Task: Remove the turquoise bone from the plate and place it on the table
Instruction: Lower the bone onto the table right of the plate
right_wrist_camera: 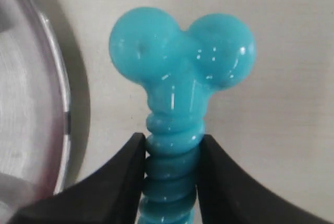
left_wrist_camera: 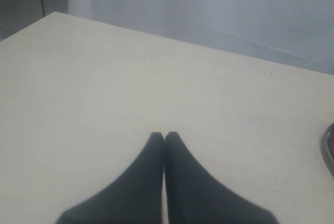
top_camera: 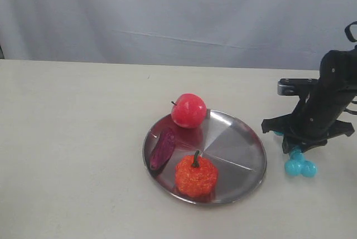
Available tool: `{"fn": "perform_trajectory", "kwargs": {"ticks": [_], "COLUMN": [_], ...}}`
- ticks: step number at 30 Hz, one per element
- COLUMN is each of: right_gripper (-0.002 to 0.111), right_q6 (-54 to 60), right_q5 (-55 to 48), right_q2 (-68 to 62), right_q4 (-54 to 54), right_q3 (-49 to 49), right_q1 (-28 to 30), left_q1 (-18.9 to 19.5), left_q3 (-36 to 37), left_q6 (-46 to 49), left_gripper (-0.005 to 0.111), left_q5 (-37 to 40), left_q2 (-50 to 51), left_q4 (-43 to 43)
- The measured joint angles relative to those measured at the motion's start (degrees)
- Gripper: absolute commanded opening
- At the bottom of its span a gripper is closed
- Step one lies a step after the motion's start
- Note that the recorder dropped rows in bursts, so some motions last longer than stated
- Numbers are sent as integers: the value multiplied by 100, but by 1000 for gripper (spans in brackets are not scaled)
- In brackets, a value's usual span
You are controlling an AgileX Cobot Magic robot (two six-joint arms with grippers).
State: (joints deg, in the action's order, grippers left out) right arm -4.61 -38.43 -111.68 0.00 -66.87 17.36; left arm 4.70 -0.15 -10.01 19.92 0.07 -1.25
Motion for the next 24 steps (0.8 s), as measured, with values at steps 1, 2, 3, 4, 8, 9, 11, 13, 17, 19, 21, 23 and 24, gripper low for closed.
{"fn": "perform_trajectory", "kwargs": {"ticks": [1,2,3,4,8,9,11,13,17,19,21,23,24], "right_gripper": [0,0,0,0,0,0,0,4,47,57,57,57,57], "right_q6": [50,77,116,151,257,284,352,426,461,461,491,502,502], "right_q5": [34,59,99,101,140,140,140,150,163,163,163,139,113], "right_q2": [-77,-114,-195,-245,-314,-314,-314,-314,-314,-314,-314,-314,-289], "right_q4": [0,0,0,0,0,0,0,0,0,62,101,146,169], "right_q3": [0,0,0,0,0,0,0,0,0,0,0,0,0], "right_q1": [0,0,0,0,0,0,0,0,0,0,0,0,0], "left_q1": [0,0,0,0,0,0,0,0,0,0,0,0,0], "left_q3": [0,0,0,0,0,0,0,0,0,0,0,0,0], "left_q6": [0,0,0,0,0,0,0,0,0,0,0,0,0], "left_gripper": [0,0,0,0,0,0,0,0,0,0,0,0,0], "left_q5": [0,0,0,0,0,0,0,0,0,0,0,0,0], "left_q2": [0,0,0,0,0,0,0,0,0,0,0,0,0], "left_q4": [0,0,0,0,0,0,0,0,0,0,0,0,0]}}
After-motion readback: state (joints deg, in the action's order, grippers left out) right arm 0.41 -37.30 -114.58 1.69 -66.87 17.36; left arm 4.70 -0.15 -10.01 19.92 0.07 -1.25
